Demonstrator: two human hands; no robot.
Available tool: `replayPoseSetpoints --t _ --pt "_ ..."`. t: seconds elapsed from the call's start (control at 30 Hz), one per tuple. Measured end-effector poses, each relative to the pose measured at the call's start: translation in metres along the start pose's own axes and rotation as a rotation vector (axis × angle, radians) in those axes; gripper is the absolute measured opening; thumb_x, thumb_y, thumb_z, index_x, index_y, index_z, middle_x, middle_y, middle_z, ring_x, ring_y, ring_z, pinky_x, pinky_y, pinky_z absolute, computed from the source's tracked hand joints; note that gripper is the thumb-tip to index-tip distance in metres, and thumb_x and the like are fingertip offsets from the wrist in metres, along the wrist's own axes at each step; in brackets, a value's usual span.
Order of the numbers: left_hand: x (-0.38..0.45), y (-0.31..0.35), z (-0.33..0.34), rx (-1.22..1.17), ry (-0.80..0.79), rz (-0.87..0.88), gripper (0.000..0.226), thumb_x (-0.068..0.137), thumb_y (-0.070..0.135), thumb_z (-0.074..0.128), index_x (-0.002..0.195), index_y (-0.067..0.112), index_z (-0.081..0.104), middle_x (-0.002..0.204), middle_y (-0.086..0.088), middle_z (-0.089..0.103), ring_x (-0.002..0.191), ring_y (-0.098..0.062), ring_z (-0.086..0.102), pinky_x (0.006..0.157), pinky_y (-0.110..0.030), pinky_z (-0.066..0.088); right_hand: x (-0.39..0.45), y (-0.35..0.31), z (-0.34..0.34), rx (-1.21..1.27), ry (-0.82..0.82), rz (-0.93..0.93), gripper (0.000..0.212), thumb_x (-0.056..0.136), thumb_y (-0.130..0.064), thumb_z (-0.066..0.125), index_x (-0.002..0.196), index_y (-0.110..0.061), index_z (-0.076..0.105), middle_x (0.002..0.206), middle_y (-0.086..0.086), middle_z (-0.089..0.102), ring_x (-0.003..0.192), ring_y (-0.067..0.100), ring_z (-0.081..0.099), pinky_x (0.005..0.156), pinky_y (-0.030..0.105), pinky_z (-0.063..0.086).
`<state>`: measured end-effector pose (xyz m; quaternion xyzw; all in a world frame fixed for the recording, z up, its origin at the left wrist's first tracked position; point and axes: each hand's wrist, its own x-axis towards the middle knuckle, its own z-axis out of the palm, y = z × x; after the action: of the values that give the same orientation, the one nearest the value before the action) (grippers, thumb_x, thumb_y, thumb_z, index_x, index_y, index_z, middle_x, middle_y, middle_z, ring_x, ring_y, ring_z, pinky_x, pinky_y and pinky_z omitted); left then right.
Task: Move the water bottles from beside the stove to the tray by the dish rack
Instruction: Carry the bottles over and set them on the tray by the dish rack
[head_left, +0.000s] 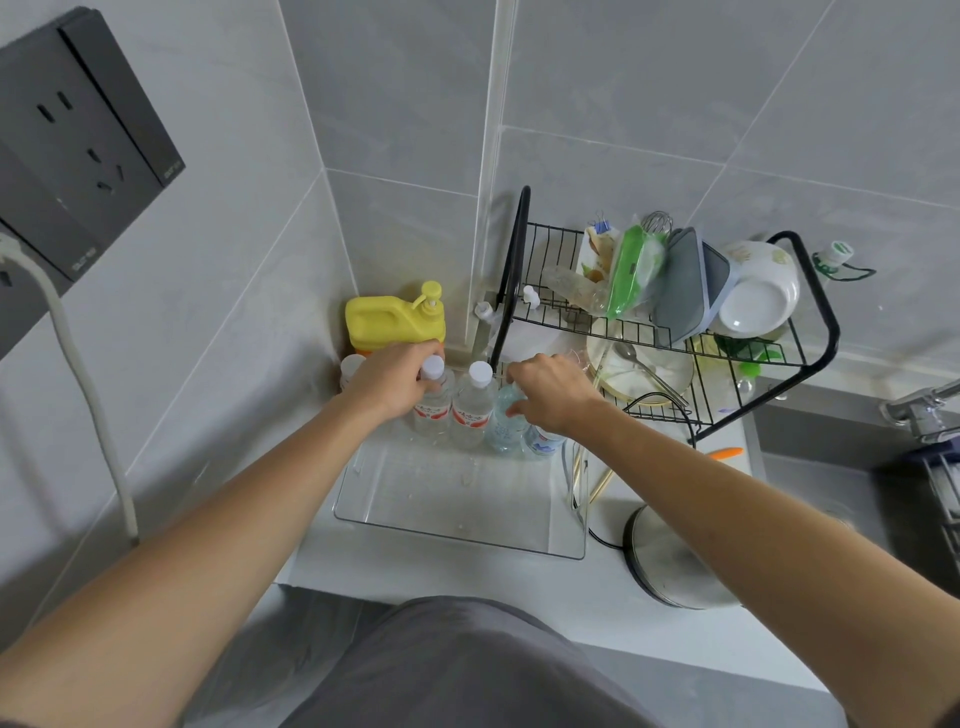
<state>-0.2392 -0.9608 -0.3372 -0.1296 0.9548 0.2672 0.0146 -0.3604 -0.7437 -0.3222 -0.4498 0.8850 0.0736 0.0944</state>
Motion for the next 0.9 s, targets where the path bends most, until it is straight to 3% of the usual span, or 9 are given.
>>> replayPoseSetpoints --t 0.2,0.4,0.5,0.63,0.73,0.9 --pt "-0.004 0.003 -0.001 0.007 0.006 -0.018 0.024 0.089 0.024 0.080 0.107 0.021 0.064 0.088 0.000 0.069 0.084 -0.031 0.066 0.071 -0.044 0.053 -0.002 -0.002 -0.009 0.037 0.002 0.007 0.050 0.091 -0.046 0.077 0.129 -0.016 0.063 0.116 0.008 0.069 0.106 0.031 0.066 0.086 0.041 0.051" --pt "-0.019 0.014 -0.013 0.079 0.055 -0.054 0.042 0.089 0.039 0.077 0.122 0.024 0.057 0.093 0.002 0.065 0.090 -0.032 0.069 0.069 -0.044 0.056 -0.013 -0.004 -0.016 0.114 0.035 0.021 0.051 0.098 -0.050 0.067 0.135 -0.015 0.057 0.120 0.008 0.070 0.105 0.031 0.068 0.085 0.042 0.056" --pt "-0.031 0.030 -0.022 0.190 0.157 -0.047 0.052 0.090 0.047 0.070 0.133 0.027 0.051 0.114 -0.004 0.062 0.106 -0.033 0.066 0.067 -0.043 0.056 -0.024 -0.003 -0.021 0.154 0.133 0.031 0.048 0.103 -0.050 0.057 0.136 -0.015 0.055 0.120 0.007 0.069 0.110 0.031 0.065 0.083 0.044 0.058" --pt "-0.044 0.060 -0.028 0.230 0.358 0.014 0.060 0.090 0.048 0.069 0.145 0.028 0.052 0.125 -0.003 0.059 0.115 -0.030 0.060 0.061 -0.040 0.055 -0.047 0.000 -0.026 0.184 0.284 0.047 0.041 0.104 -0.048 0.051 0.129 -0.017 0.061 0.112 0.002 0.071 0.110 0.027 0.064 0.075 0.045 0.059" --pt "-0.047 0.085 -0.029 0.259 0.414 0.088 0.063 0.093 0.049 0.063 0.151 0.027 0.050 0.131 -0.005 0.058 0.119 -0.031 0.056 0.078 -0.044 0.056 -0.073 0.009 -0.032 0.239 0.404 0.095 0.038 0.102 -0.045 0.053 0.126 -0.017 0.065 0.110 0.000 0.073 0.108 0.026 0.067 0.067 0.038 0.056" --pt "-0.047 0.146 -0.021 0.209 0.397 0.254 0.062 0.100 0.050 0.051 0.157 0.027 0.043 0.146 -0.004 0.051 0.131 -0.029 0.050 0.099 -0.046 0.049 -0.143 0.035 -0.049 0.279 0.533 0.276 0.039 0.102 -0.045 0.048 0.126 -0.018 0.062 0.120 -0.002 0.069 0.112 0.024 0.060 0.085 0.044 0.055"
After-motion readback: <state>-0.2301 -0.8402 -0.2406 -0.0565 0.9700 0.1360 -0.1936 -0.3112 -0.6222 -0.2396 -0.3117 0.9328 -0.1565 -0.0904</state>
